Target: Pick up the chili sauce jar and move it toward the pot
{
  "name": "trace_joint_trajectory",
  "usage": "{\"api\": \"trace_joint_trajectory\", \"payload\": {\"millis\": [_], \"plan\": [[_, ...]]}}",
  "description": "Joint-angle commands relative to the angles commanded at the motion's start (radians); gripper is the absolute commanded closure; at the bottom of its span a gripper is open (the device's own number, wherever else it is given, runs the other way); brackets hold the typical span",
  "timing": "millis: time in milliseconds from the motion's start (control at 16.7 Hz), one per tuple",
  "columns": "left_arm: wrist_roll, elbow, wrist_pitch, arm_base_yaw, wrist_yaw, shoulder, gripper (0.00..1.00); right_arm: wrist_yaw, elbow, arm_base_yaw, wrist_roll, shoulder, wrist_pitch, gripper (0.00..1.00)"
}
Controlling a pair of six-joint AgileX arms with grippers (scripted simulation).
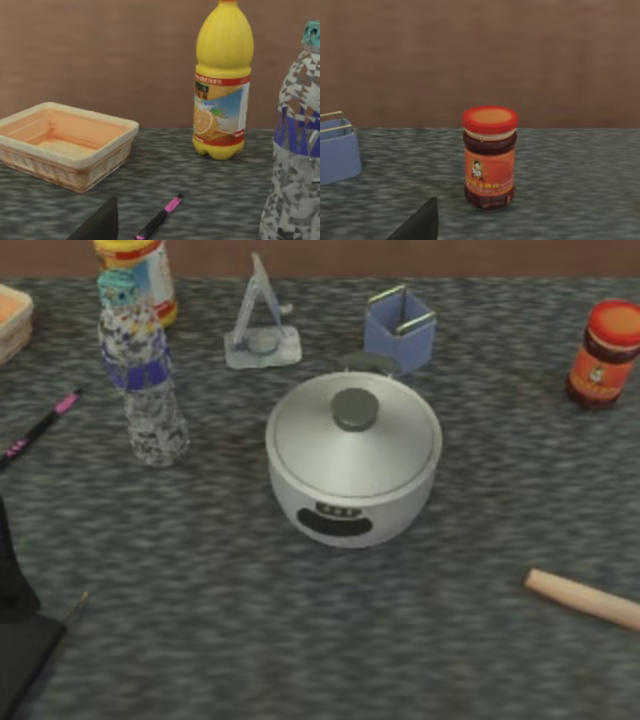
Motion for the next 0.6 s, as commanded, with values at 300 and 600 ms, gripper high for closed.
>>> {"api": "trace_joint_trajectory", "payload": {"millis": [300, 600], "plan": [[0.0, 0.0, 0.0, 0.0, 0.0, 0.0, 0.0, 0.003, 0.052, -0.006, 0.002, 0.055, -0.052, 0.0], [0.0, 0.0, 0.0, 0.0, 0.0, 0.0, 0.0, 0.028, 0.351, -0.046, 0.008, 0.358, -0.31, 0.0]]}}
